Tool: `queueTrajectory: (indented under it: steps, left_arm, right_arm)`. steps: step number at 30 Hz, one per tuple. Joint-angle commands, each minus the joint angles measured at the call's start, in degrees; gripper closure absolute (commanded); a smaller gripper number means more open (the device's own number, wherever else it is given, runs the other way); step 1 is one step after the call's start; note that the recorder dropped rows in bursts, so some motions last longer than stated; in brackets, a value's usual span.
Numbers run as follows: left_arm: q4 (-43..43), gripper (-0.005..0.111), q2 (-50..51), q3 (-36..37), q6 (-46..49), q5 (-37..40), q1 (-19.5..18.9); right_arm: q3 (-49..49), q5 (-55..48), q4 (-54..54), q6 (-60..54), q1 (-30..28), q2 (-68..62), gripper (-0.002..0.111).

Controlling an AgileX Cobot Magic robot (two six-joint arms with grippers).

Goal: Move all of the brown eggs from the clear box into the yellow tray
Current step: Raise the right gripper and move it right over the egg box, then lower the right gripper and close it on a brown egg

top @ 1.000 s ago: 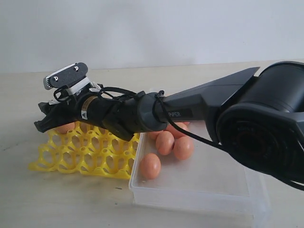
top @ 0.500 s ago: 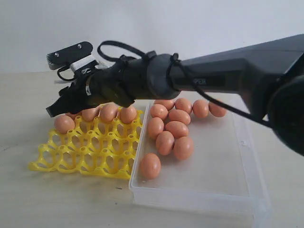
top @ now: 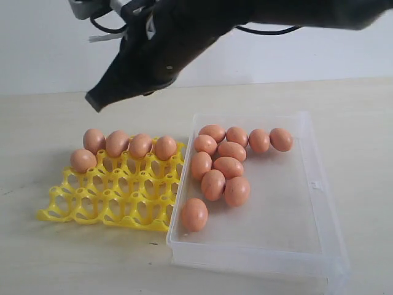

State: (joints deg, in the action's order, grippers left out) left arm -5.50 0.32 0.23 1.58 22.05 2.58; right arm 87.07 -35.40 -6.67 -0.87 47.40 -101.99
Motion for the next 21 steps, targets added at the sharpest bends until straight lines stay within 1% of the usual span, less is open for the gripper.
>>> queueTrajectory:
  steps: [1,3,4,6,10,13,16,18,21]
  left_arm:
    - [0.1,0.107,-0.3,-0.2,-0.3,-0.4,0.3]
    - [0.1,0.107,-0.3,-0.2,-0.3,-0.4,0.3]
    - [0.1,0.107,-0.3,-0.2,-0.3,-0.4,0.3]
    - [0.1,0.107,-0.3,-0.2,-0.3,-0.4,0.3]
    - [0.1,0.107,-0.3,-0.2,-0.3,-0.4,0.3]
    - [0.1,0.107,-0.3,-0.2,-0.3,-0.4,0.3]
    - [0.1,0.107,-0.3,-0.2,-0.3,-0.4,0.3]
    - [0.1,0.107,-0.3,-0.2,-0.3,-0.4,0.3]
    - [0.1,0.107,-0.3,-0.2,-0.3,-0.4,0.3]
  right_arm:
    - [-9.4,-4.0,0.2,-0.7,-0.9,8.4,0.108]
    - [-12.8,-3.6,0.5,3.0,-1.8,10.8,0.105]
    - [-14.8,-3.5,0.5,5.5,-2.4,11.8,0.102]
    - [-17.1,-3.3,0.5,7.0,-3.2,13.0,0.094]
    - [-20.8,-3.6,0.2,6.7,-6.4,13.3,0.070]
    - [-23.5,-1.4,0.1,6.7,-9.9,12.5,0.060]
    - [-23.7,0.7,0.1,5.7,-13.1,9.7,0.057]
    - [-23.1,2.0,0.1,0.9,-14.2,7.5,0.057]
    - [-20.2,-1.3,0.9,-4.6,-15.1,3.4,0.057]
